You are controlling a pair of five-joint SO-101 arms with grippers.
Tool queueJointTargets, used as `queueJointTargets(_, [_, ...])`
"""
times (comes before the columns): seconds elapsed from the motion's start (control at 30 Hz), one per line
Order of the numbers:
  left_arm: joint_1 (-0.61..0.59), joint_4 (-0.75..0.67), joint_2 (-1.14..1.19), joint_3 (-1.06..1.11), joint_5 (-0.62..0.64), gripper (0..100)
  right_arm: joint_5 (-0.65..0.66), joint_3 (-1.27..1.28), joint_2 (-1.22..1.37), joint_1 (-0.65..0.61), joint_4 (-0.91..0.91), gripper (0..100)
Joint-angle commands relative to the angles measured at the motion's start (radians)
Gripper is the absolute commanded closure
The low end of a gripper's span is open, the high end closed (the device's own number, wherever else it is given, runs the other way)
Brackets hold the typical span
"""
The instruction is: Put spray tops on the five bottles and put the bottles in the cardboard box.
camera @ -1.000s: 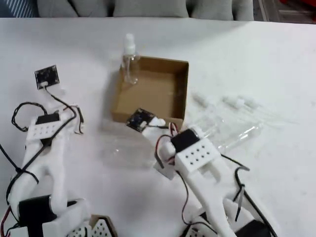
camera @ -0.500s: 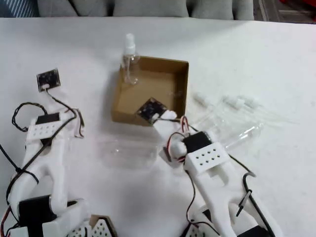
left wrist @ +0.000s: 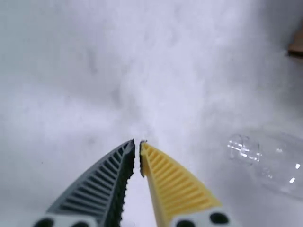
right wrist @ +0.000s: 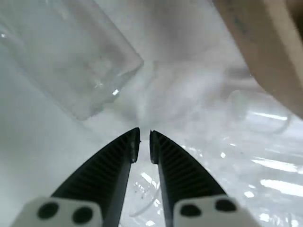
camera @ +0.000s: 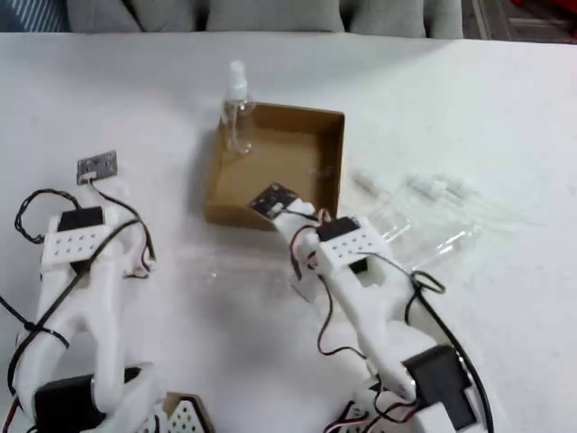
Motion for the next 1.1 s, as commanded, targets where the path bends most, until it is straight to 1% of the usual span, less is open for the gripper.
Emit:
queueJointTargets(0.0, [0.044, 0.002, -0.045, 0.011, -0.021, 98, -0.074, -0.044, 0.007, -0.053, -0.062, 98.1])
queueJointTargets(0.1, [0.050, -0.026, -0.044, 0.014, -0.020, 98, -0.123, -0.044, 0.015, -0.093, -0.102, 98.1])
queueJointTargets(0.23, [0.044, -0.087, -0.042, 0.041, -0.018, 98, -0.184, -0.043, 0.015, -0.191, -0.108, 98.1])
queueJointTargets(0.37, [0.044, -0.115, -0.042, 0.057, -0.015, 98, -0.299, -0.041, 0.016, -0.297, -0.165, 98.1])
queueJointTargets(0.53, [0.021, -0.118, -0.042, 0.057, 0.071, 98, -0.459, 0.008, 0.005, -0.427, -0.294, 98.1])
queueJointTargets(0.6, [0.012, -0.120, -0.044, 0.054, 0.081, 98, -0.532, 0.006, 0.005, -0.464, -0.306, 98.1])
queueJointTargets(0.7, [0.012, -0.120, -0.044, 0.054, 0.081, 98, -0.614, 0.003, -0.010, -0.476, -0.272, 98.1])
queueJointTargets(0.8, [0.021, -0.123, -0.048, 0.048, 0.083, 98, -0.609, 0.003, -0.096, -0.476, -0.165, 98.1])
queueJointTargets(0.9, [0.064, -0.126, -0.045, 0.021, 0.098, 98, -0.509, 0.006, -0.229, -0.463, -0.013, 98.1])
queueJointTargets(0.97, [0.085, -0.124, -0.045, 0.015, 0.129, 98, -0.470, 0.011, -0.311, -0.426, 0.062, 98.1])
queueJointTargets(1.07, [0.105, -0.124, -0.048, 0.011, 0.146, 98, -0.451, 0.031, -0.406, -0.309, 0.104, 98.1])
